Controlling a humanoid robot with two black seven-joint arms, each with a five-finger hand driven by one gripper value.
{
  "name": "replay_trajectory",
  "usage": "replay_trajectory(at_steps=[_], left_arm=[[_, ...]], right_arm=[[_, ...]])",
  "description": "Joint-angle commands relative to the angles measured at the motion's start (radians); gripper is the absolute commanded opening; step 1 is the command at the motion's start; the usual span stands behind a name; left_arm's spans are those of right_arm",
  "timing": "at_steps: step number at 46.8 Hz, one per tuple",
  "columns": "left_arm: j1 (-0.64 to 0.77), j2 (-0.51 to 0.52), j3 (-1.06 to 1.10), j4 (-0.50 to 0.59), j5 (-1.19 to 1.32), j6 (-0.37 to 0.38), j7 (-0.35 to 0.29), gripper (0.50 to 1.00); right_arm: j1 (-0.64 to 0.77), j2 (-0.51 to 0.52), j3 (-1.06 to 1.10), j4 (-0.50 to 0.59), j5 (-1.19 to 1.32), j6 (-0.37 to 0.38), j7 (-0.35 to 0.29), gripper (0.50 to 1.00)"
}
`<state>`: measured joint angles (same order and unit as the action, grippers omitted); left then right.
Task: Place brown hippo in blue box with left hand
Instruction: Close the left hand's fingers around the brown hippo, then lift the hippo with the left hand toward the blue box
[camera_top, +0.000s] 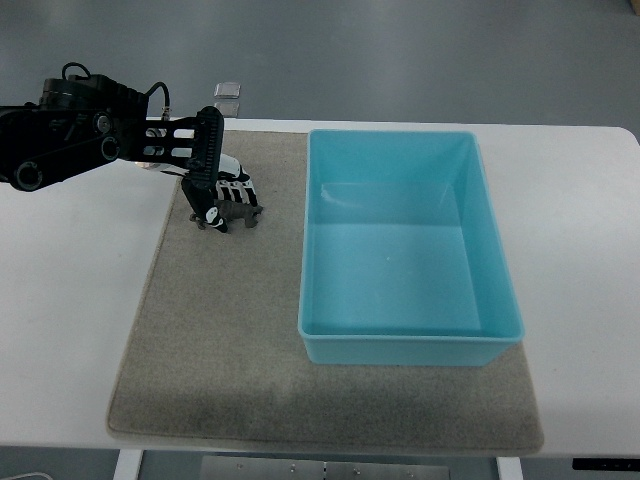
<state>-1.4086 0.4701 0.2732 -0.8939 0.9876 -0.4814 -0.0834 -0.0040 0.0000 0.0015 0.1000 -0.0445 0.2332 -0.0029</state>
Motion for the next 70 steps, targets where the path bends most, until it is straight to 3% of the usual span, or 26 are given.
replay_trajectory(at_steps=[1,55,70], left_arm=[[-0.001,-0.010,-0.009,0.001,0.000,0.003,0.011,0.506],[-0.050,-0.011,-0.172,0.007,0.010,0.035,0.016,0.500],[-0.066,-0.022,-0.215,0.004,0.005,0.148,0.014,0.500]], right_arm=[[-0.001,0.000,0.000,0.000,0.000,0.000,0.000,0.936],[-0.001,0.000,0.000,0.000,0.000,0.000,0.000,0.936],[0.001,0.000,0.000,0.000,0.000,0.000,0.000,0.936]])
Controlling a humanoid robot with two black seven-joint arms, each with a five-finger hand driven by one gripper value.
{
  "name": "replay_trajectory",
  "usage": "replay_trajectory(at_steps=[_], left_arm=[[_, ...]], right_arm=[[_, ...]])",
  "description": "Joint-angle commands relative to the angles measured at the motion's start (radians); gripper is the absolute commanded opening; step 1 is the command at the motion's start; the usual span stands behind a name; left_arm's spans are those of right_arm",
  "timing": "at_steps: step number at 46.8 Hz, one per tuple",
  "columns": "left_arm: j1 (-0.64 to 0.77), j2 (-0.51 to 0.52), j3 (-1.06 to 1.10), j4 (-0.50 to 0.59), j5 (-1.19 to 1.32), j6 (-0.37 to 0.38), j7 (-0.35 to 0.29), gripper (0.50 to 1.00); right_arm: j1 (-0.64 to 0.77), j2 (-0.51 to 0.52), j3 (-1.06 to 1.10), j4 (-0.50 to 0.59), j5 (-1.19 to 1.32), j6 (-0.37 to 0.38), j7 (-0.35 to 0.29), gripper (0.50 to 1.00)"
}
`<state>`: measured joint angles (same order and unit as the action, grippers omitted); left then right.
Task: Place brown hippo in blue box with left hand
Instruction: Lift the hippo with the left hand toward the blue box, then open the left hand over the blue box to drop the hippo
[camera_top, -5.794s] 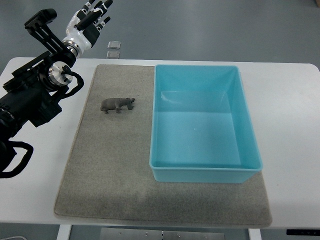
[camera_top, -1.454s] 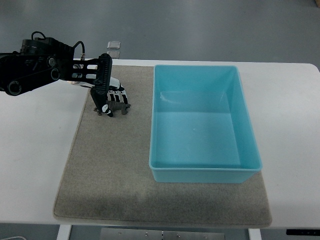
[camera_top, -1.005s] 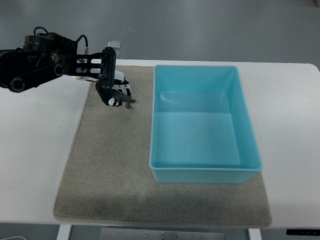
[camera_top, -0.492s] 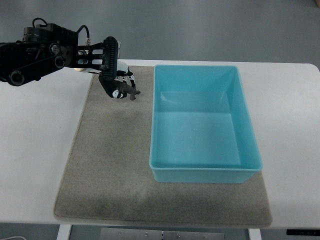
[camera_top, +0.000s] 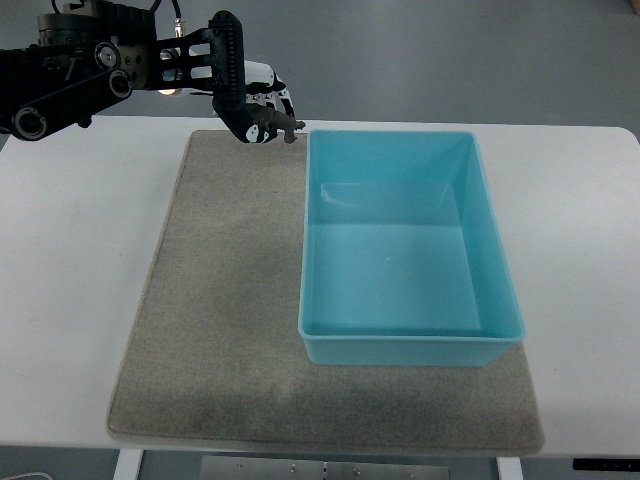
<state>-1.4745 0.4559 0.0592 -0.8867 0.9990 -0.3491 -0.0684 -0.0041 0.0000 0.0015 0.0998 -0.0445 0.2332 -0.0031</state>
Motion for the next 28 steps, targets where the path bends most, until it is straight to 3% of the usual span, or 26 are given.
replay_trajectory(at_steps=[1,28], left_arm=[[-0.001,-0.009,-0.004,-0.003,-0.008,0.016,-0.001,0.500],[0.016,-0.106,-0.087,-0.058,-0.037,0.019,-0.024,0.500]], right_arm=[[0.001,0.000,0.000,0.000,0.000,0.000,0.000,0.936],[-0.001,0.000,0.000,0.000,0.000,0.000,0.000,0.936]])
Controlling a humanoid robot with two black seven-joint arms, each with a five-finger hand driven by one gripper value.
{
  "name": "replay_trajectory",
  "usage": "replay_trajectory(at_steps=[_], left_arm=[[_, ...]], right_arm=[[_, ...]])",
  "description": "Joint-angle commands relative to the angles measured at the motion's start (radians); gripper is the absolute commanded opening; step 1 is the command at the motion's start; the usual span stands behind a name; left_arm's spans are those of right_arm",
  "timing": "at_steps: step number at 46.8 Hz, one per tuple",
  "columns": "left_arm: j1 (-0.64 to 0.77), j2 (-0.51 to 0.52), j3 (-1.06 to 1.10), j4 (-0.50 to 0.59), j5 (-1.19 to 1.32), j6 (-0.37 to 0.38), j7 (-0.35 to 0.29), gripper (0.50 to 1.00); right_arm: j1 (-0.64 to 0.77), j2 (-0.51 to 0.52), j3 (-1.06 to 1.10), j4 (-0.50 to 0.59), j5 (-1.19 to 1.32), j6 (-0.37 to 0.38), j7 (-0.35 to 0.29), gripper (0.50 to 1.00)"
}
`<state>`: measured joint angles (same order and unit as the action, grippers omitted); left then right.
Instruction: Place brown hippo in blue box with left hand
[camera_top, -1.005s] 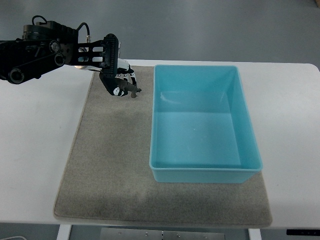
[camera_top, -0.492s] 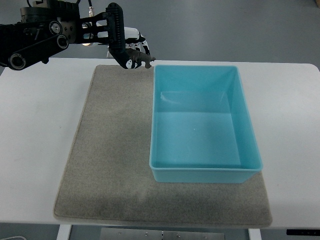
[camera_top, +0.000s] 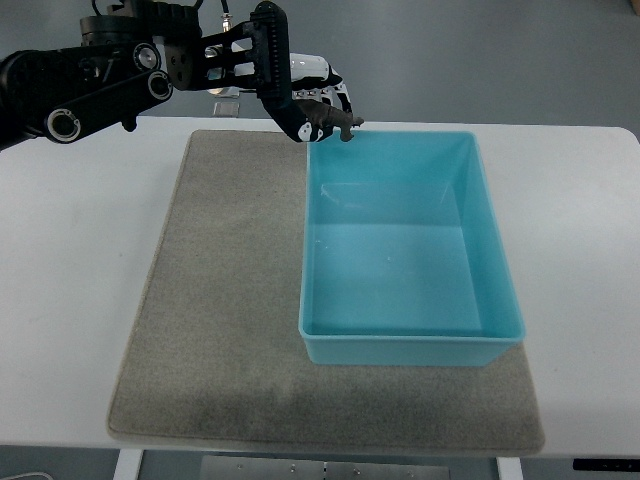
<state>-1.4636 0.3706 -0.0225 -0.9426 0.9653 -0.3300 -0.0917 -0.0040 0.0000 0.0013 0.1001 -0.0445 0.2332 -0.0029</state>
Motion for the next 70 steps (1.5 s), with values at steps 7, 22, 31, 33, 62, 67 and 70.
replay_trajectory(at_steps=[7,22,31,33,62,67,70], left_arm=[[0.017,-0.050,-0.022,-0.010,-0.005,-0.001,0.000,0.500],[0.031,-0.098,-0.027,-0.007,-0.007,-0.007,0.000,0.500],[0.042,-0.101,-0.027,-0.007,-0.008,-0.018,0.000,0.664],[0.043,-0.101,-0.027,-0.007,-0.010,-0.026,0.000,0.677],[0.052,-0.101,-0.027,0.002,-0.013,-0.017,0.000,0.881],[0.052,-0.102,-0.039,0.022,-0.011,-0.015,0.000,0.881],[0.051,-0.102,-0.046,0.050,-0.011,-0.014,0.000,0.881]], right_arm=[[-0.001,0.000,0.000,0.000,0.000,0.000,0.000,0.936],[-0.001,0.000,0.000,0.000,0.000,0.000,0.000,0.936],[-0.001,0.000,0.000,0.000,0.000,0.000,0.000,0.936],[-0.001,0.000,0.000,0.001,0.000,0.000,0.000,0.936],[-0.001,0.000,0.000,0.000,0.000,0.000,0.000,0.936],[0.001,0.000,0.000,0.000,0.000,0.000,0.000,0.936],[0.001,0.000,0.000,0.000,0.000,0.000,0.000,0.936]])
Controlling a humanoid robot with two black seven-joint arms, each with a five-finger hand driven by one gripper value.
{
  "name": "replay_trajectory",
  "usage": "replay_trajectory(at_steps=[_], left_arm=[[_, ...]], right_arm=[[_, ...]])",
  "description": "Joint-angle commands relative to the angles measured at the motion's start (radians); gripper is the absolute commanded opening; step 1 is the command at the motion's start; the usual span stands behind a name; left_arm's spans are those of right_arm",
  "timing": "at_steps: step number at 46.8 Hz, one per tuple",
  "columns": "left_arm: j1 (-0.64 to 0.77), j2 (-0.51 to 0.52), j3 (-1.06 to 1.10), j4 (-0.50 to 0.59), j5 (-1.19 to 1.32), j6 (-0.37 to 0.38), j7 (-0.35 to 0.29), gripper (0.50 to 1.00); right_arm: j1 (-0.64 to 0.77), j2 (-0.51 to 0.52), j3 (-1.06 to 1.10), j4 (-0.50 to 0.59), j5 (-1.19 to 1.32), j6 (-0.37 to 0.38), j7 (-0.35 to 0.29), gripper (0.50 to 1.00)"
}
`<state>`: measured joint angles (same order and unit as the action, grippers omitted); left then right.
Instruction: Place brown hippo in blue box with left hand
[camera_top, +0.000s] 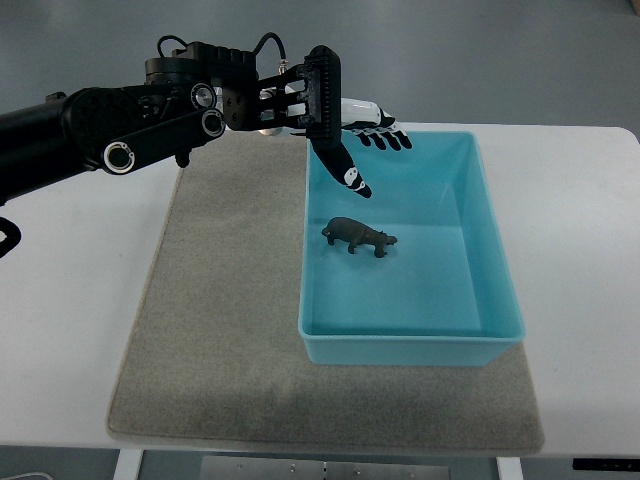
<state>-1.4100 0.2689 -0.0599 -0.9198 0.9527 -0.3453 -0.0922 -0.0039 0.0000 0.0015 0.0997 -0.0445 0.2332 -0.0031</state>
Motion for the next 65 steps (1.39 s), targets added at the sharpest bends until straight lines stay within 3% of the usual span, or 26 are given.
replay_trajectory(at_steps=[1,9,12,24,41,57,65], left_arm=[[-0.003,0.001,-0.011,0.036,0.001,0.005,-0.001,0.881],[-0.007,0.001,-0.011,0.124,0.001,0.060,-0.001,0.887],[-0.007,0.001,-0.011,0.154,0.000,0.071,-0.006,0.926],[-0.004,0.003,-0.014,0.265,-0.012,0.141,-0.008,0.956],[0.011,0.003,-0.012,0.418,-0.166,0.167,-0.008,0.958],[0.042,0.000,-0.011,0.510,-0.483,0.318,-0.008,0.966],[0.071,-0.025,-0.012,0.571,-0.765,0.338,-0.006,0.966]], right_arm=[[0.001,0.000,0.000,0.000,0.000,0.000,0.000,0.936],[-0.001,0.000,0.000,0.000,0.000,0.000,0.000,0.936],[-0.001,0.000,0.000,0.000,0.000,0.000,0.000,0.936],[0.001,0.000,0.000,0.000,0.000,0.000,0.000,0.936],[0.001,0.000,0.000,0.002,0.000,0.000,0.000,0.936],[-0.001,0.000,0.000,0.000,0.000,0.000,0.000,0.936],[-0.001,0.000,0.000,0.000,0.000,0.000,0.000,0.936]])
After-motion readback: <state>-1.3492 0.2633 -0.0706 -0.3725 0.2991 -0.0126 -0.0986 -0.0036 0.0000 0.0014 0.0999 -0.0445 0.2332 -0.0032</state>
